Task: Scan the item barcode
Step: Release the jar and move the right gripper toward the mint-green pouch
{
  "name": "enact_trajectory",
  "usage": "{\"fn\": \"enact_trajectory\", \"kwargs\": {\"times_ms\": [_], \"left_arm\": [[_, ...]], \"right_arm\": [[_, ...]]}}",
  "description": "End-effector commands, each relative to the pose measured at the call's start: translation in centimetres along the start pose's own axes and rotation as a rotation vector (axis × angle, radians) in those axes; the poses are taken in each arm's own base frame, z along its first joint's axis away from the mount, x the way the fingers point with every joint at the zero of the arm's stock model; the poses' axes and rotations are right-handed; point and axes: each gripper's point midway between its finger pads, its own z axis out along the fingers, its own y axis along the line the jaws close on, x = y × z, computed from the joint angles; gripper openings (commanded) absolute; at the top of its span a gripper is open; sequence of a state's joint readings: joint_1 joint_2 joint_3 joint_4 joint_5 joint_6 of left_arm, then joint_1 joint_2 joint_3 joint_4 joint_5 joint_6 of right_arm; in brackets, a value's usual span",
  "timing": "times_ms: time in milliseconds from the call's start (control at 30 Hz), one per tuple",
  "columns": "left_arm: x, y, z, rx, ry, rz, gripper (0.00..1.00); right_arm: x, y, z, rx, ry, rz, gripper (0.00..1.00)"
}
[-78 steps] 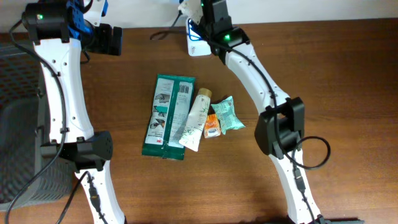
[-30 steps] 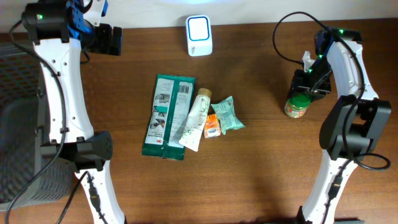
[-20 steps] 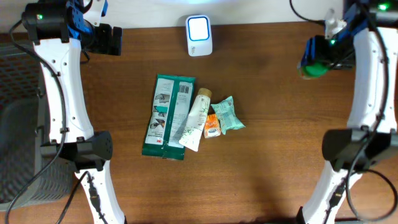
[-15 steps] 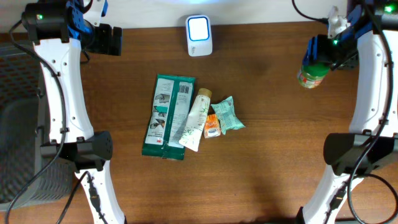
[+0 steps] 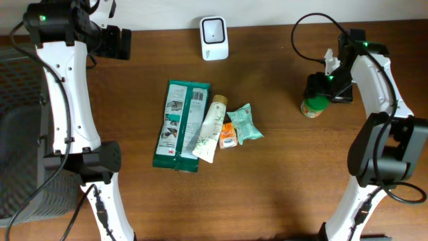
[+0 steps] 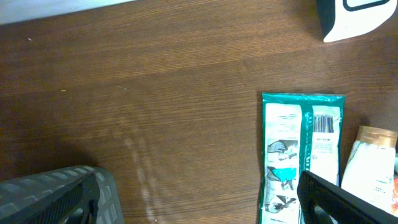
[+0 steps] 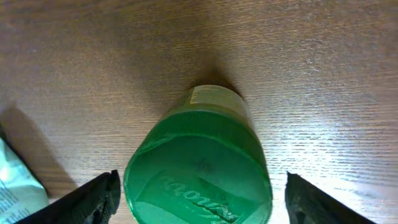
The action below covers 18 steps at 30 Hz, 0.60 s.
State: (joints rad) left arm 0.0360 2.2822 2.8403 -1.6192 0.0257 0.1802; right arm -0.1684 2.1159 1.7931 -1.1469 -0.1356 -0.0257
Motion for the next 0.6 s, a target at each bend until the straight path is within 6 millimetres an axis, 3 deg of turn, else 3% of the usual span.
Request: {"fn": "enact_trajectory", "kwargs": {"times_ms": [0,100,167,233,367,433,533,567], "left_arm": [[-0.1,0.2,-0.3,0.003,-0.010,0.008,0.99],[-0.1,0.2,-0.3,0.003,-0.010,0.008,0.99],[-0.1,0.2,-0.3,0.003,-0.010,0.007,0.99],[-0.1,0.2,-0.3,0.003,-0.010,0.007,0.99],[-0.1,0.2,-0.3,0.003,-0.010,0.008,0.99],[-0.1,0.2,-0.3,0.002,-0.010,0.007,0.99],[-0.1,0.2,-0.3,0.002,-0.010,0.007,0.99],[-0.1,0.2,-0.3,0.002,-0.010,0.007,0.99]], "right_arm": [[0.3,-0.7,-0.4,0.057,0.001,0.000,0.95],[0.0,-0.9,-0.9,0.068,-0.009,-0.001,0.98],[-1.0,-0.3,-4.4,0.066,-0.052,-0.006,0.98],[-1.6,0.8,-9.4,0.064,-0.109,-0.021,0.99],[-0.1,5.1,-19.3,-0.025,-0.241,-0.081,0.99],[1.7,7.8,-22.6,-0.137,-0.282,-0.113,0.98],[4.3,12.2,-25.4,-0.383,-0.281,-0.156,0.98],[4.5,13.0,-25.4,-0.403,-0.275,-0.173,0.98]]}}
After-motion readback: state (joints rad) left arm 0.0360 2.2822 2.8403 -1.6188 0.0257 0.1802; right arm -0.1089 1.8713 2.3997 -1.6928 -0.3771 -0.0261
